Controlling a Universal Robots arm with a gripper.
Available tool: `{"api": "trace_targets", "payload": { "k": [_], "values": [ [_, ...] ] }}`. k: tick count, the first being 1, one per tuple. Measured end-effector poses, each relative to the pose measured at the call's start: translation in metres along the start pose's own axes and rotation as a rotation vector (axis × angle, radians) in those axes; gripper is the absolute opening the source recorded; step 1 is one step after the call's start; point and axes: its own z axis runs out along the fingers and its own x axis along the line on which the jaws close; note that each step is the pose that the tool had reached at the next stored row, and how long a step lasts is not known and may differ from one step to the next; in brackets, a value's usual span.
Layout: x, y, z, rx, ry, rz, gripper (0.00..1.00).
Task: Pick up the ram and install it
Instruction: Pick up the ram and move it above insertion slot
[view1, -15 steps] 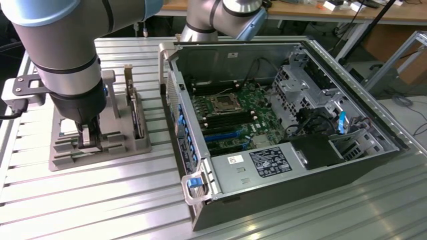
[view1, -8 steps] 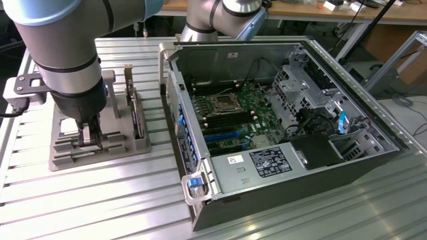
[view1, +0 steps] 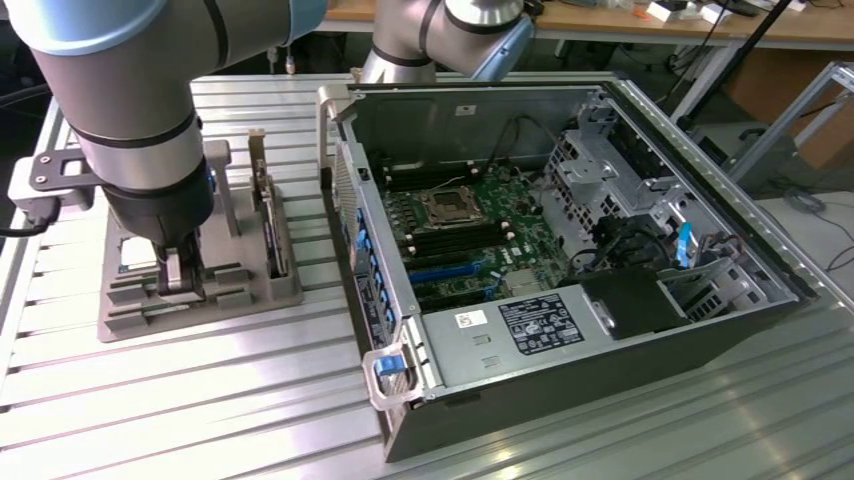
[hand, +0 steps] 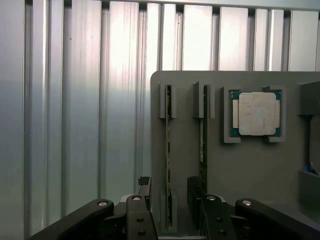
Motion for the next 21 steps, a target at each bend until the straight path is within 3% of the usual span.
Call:
{"api": "trace_targets", "payload": {
  "k": [21],
  "values": [
    [0.0002, -0.0003, 0.0077, 0.0000, 0.0000, 0.000, 0.42]
  ]
}}
